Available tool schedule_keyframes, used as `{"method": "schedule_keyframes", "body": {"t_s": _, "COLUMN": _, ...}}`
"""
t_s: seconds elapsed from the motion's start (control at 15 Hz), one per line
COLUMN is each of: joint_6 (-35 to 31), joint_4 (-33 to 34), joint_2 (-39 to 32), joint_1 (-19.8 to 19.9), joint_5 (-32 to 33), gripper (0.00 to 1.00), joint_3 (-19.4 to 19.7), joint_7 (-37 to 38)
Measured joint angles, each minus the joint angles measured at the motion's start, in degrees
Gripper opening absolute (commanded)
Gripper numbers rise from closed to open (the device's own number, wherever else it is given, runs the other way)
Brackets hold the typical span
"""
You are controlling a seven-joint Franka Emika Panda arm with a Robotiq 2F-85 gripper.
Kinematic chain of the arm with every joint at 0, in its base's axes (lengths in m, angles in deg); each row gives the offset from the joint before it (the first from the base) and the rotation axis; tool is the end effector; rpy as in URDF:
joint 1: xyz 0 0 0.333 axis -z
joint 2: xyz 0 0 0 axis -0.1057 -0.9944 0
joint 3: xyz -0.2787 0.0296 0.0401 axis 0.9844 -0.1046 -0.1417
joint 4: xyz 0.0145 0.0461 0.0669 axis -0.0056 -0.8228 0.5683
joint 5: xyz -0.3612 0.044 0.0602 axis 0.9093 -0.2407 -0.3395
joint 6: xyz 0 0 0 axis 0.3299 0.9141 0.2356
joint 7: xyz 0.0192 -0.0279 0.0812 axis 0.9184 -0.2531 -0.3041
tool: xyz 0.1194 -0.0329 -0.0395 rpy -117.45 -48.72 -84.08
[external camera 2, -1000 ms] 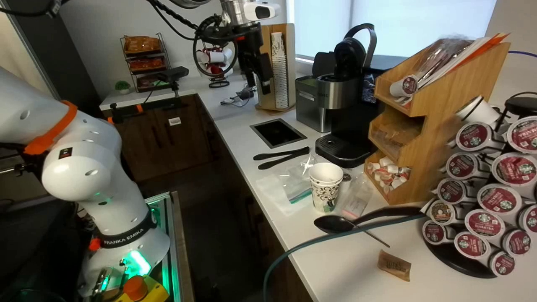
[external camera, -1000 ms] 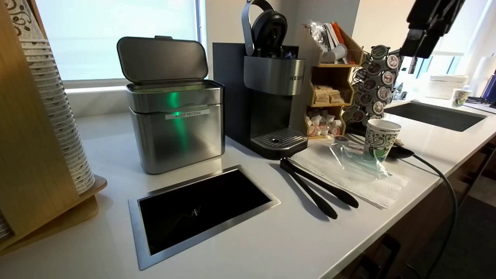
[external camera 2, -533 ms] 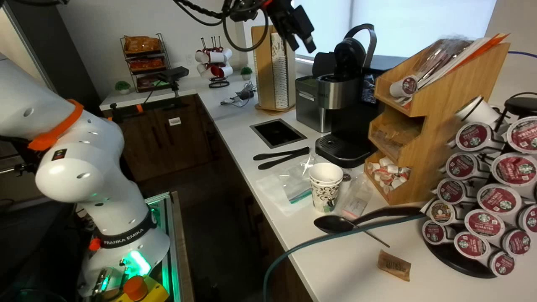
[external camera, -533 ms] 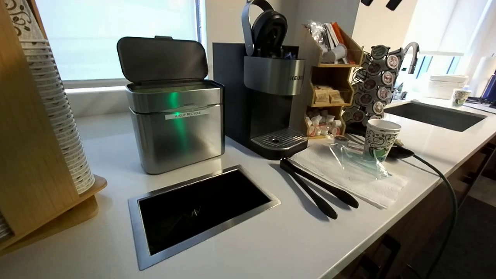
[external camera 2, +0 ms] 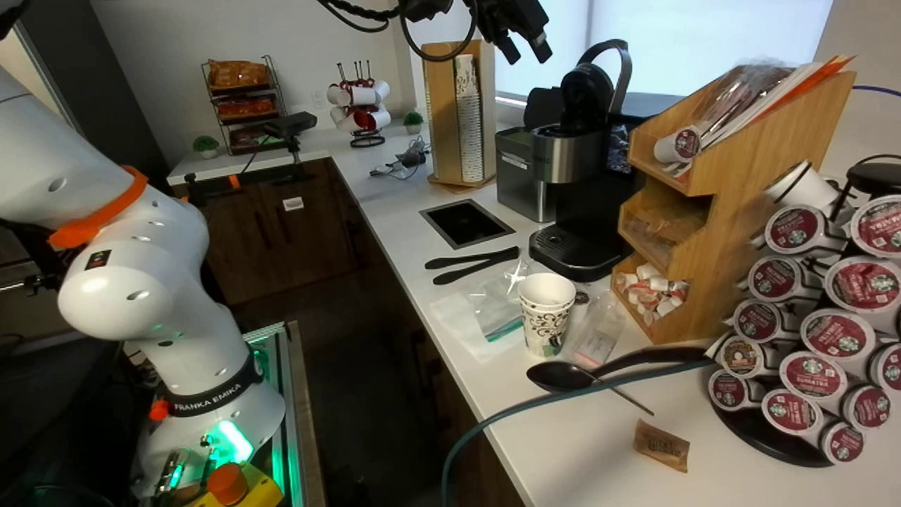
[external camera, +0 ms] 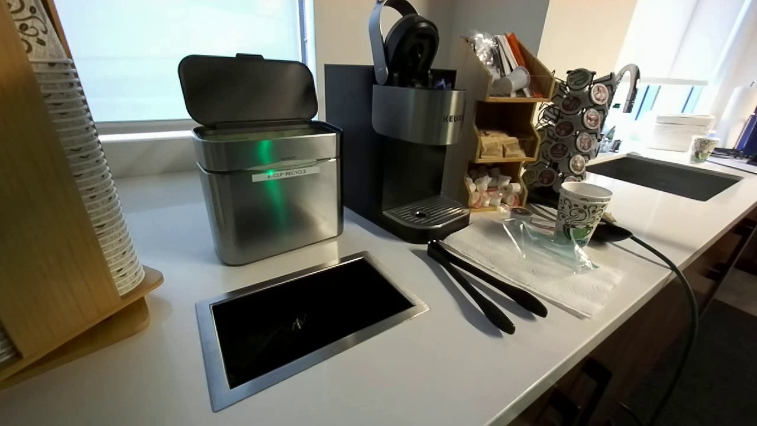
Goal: Close the lid of the coffeemaker
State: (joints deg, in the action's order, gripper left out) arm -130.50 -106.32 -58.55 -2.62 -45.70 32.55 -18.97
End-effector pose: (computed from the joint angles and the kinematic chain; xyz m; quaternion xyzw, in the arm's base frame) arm 0.4778 -0.0088 0.6055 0.9514 -0.0234 0.3035 0.0462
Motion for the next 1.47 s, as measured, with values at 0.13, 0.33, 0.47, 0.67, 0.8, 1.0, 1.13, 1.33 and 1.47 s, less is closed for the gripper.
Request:
{"method": "schedule_keyframes", "body": {"t_s": 0.13, "joint_6": 0.0, "joint_4": 0.04, "joint_2": -0.01, "joint_1": 0.02, "joint_5": 0.02, "gripper": 1.0, "joint_3": 0.0, "joint_7": 0.0}}
{"method": "schedule_keyframes", "body": {"t_s": 0.33, "joint_6": -1.58, "joint_4": 1.35, "joint_2": -0.83, "joint_1": 0.01, "joint_5": 0.02, "gripper": 1.0, "joint_3": 0.01, "joint_7": 0.0}}
{"method": "schedule_keyframes", "body": {"t_s": 0.47, "joint_6": -3.77, "joint_4": 4.05, "joint_2": -2.64, "joint_1": 0.01, "joint_5": 0.32, "gripper": 1.0, "joint_3": 0.01, "joint_7": -0.03}}
{"method": "schedule_keyframes", "body": {"t_s": 0.67, "joint_6": -6.24, "joint_4": 9.55, "joint_2": -6.59, "joint_1": 0.11, "joint_5": 1.11, "gripper": 1.0, "joint_3": 0.07, "joint_7": -0.03}}
{"method": "schedule_keyframes", "body": {"t_s": 0.8, "joint_6": -7.37, "joint_4": 13.96, "joint_2": -9.82, "joint_1": 0.16, "joint_5": 1.27, "gripper": 1.0, "joint_3": 0.07, "joint_7": -0.03}}
{"method": "schedule_keyframes", "body": {"t_s": 1.0, "joint_6": -7.62, "joint_4": 20.65, "joint_2": -14.69, "joint_1": -0.28, "joint_5": 1.3, "gripper": 1.0, "joint_3": -0.05, "joint_7": -0.47}}
{"method": "schedule_keyframes", "body": {"t_s": 1.13, "joint_6": -7.6, "joint_4": 23.27, "joint_2": -16.78, "joint_1": -0.71, "joint_5": 1.3, "gripper": 1.0, "joint_3": -0.07, "joint_7": -0.87}}
{"method": "schedule_keyframes", "body": {"t_s": 1.33, "joint_6": -7.6, "joint_4": 24.18, "joint_2": -17.55, "joint_1": -0.79, "joint_5": 1.3, "gripper": 1.0, "joint_3": -0.06, "joint_7": -1.16}}
{"method": "schedule_keyframes", "body": {"t_s": 1.47, "joint_6": -7.62, "joint_4": 25.01, "joint_2": -18.31, "joint_1": -1.22, "joint_5": 0.53, "gripper": 1.0, "joint_3": -0.06, "joint_7": -1.18}}
